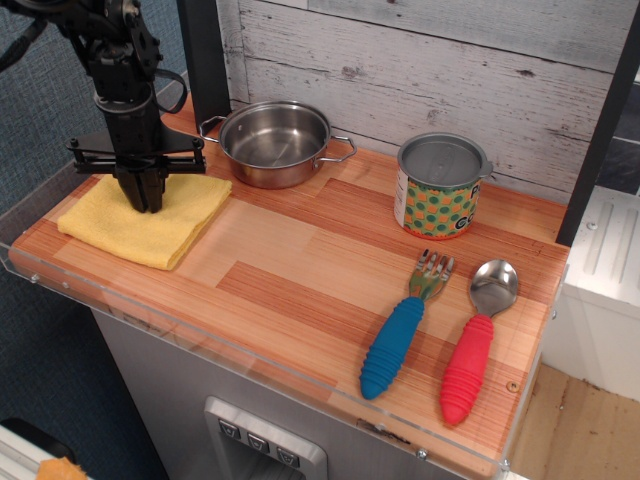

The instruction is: Move the yellow cloth to the centre of the table

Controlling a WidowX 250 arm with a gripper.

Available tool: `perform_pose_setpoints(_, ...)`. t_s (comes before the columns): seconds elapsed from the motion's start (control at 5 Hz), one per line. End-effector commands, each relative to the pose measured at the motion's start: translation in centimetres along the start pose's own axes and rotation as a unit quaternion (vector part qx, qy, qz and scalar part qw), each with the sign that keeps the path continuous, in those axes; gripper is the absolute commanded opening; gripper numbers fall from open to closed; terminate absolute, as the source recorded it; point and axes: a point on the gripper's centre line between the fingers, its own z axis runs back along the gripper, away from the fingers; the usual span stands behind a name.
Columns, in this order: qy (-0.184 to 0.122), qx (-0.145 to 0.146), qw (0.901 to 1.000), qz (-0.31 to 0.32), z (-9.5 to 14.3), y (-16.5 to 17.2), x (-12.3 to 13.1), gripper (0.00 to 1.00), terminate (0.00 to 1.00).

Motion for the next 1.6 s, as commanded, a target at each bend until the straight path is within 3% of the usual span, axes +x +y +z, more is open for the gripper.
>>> perform_pose_setpoints(0.0,-0.014,-0.015,0.9997,-0.009,1.0,-0.9,-0.5,0.0,0.0)
perform_pose_setpoints(0.6,-0.011,-0.037,0.9987,-0.034,2.6,-5.9,-2.2,0.0,0.0)
perform_pose_setpoints(1.4,-0.009,-0.034,0.9985,-0.043,3.3,-10.0,-4.8,0.0,0.0)
